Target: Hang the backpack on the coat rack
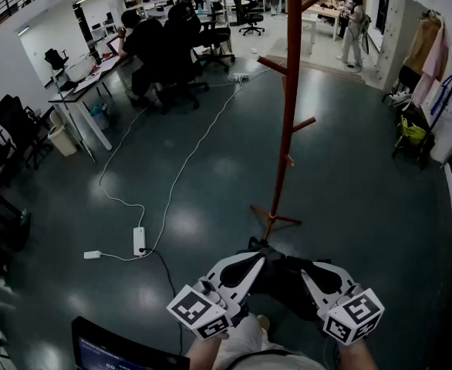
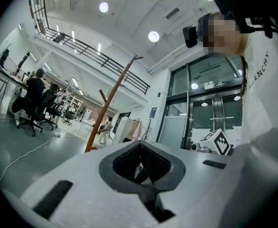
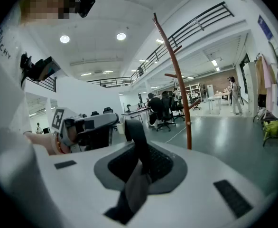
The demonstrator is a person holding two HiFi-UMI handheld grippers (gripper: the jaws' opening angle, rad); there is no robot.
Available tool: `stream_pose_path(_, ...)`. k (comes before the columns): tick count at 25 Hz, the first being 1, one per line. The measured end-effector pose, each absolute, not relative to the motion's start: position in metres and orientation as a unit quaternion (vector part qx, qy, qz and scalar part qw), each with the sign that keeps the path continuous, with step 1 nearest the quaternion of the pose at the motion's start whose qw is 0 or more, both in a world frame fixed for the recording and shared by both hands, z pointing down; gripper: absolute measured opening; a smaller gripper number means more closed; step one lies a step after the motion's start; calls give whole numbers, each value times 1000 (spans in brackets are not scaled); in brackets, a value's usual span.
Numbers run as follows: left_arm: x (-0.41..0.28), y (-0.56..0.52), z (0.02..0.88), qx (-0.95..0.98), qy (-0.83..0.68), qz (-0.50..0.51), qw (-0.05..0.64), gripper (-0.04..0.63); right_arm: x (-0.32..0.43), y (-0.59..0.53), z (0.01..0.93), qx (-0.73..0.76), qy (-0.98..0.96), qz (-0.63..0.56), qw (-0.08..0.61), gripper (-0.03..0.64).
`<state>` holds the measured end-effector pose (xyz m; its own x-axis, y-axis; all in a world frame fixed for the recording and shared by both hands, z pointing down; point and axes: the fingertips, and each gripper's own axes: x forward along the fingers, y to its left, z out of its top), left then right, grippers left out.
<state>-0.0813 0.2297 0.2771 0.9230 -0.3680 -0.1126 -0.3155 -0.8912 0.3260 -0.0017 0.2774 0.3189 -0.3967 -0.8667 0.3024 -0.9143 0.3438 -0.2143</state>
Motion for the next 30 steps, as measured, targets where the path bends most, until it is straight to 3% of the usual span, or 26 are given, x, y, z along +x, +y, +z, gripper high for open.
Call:
stream_pose_path(16, 35, 80, 317, 976, -156, -58, 139, 9, 70, 105, 367, 530, -822, 181, 103, 49)
stream_pose_path(30, 81, -61, 335, 967, -192, -79, 148, 9, 113, -50, 379, 528, -825, 174, 100, 49)
